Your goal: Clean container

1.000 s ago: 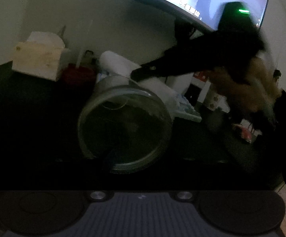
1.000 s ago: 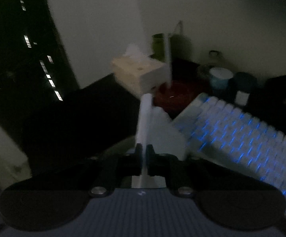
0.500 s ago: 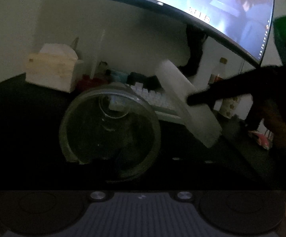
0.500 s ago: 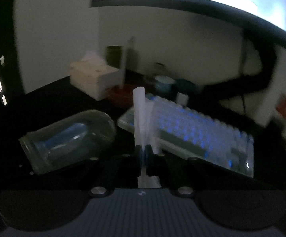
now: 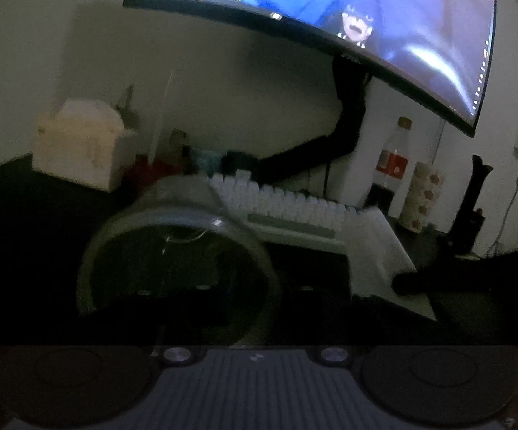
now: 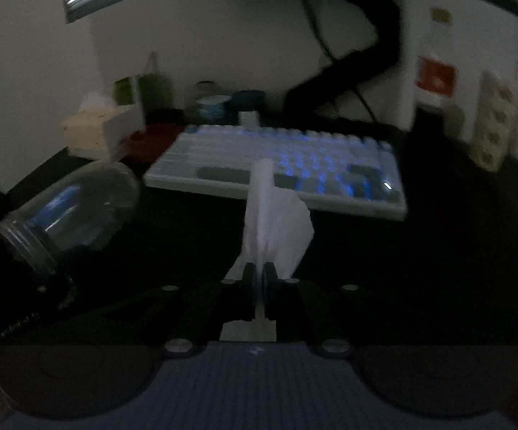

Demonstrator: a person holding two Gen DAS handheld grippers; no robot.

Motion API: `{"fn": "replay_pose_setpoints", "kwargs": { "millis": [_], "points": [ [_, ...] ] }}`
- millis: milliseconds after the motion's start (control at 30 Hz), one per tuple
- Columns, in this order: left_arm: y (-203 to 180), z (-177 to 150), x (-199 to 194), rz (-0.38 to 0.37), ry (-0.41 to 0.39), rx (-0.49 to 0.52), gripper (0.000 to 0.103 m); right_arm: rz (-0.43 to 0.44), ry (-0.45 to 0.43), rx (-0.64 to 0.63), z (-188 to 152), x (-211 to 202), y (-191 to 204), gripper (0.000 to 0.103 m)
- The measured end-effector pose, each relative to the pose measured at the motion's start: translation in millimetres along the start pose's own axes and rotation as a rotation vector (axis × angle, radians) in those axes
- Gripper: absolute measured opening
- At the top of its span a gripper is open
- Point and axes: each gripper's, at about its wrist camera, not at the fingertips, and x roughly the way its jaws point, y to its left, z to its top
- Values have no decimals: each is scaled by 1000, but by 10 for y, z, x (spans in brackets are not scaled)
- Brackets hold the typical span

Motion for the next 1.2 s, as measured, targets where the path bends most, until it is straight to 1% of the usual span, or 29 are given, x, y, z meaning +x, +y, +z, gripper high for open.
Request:
{"fn": "replay_pose_setpoints", "kwargs": {
  "millis": [33, 67, 133, 233, 400, 533, 600, 667, 700, 733, 767, 867, 933, 1000, 1033, 1133, 1200],
  "points": [
    [-37, 9, -1, 5, 3, 2, 14, 10, -2, 25, -29, -16, -60, 6],
    [-79, 19, -10, -6, 5, 5, 13, 22, -3, 51, -56, -33, -121, 7],
    [-185, 32, -52, -62, -3, 18, 8, 70, -6, 95, -110, -56, -238, 7],
    [-393, -11, -97, -154, 8, 44, 8, 142, 0, 147, -181, -125, -376, 7],
    [-762, -187, -195, -265, 23, 90, 7, 181, -24, 175, -283, -349, -502, 7],
    [-806, -198, -291, -318, 36, 120, 9, 184, -64, 189, -356, -549, -645, 7],
    [-689, -181, -334, -314, 41, 121, 11, 180, -88, 181, -375, -640, -721, 7],
    [-523, -153, -370, -321, 40, 94, 20, 197, -106, 168, -362, -692, -764, 8],
    [-426, -136, -387, -327, 39, 73, 34, 215, -121, 164, -350, -712, -769, 8],
    [-335, -123, -397, -332, 38, 53, 51, 235, -132, 159, -334, -722, -757, 9],
    [-262, -125, -391, -333, 35, 39, 57, 265, -138, 143, -299, -717, -720, 9],
    [-42, -131, -374, -337, 29, -3, 57, 359, -147, 93, -172, -663, -538, 9],
    [91, -138, -362, -343, 27, -26, 58, 403, -137, 54, -57, -579, -370, 9],
    [130, -167, -348, -364, 33, -11, 58, 435, -112, 9, 58, -455, -188, 9],
    [130, -182, -336, -353, 33, 6, 58, 449, -101, -21, 107, -396, -83, 9],
    [139, -210, -269, -307, 62, 25, 58, 430, -68, -77, 207, -205, 183, 11],
    [215, -193, -199, -270, 73, -45, 58, 415, -70, -97, 252, -149, 271, 11]
  ]
}}
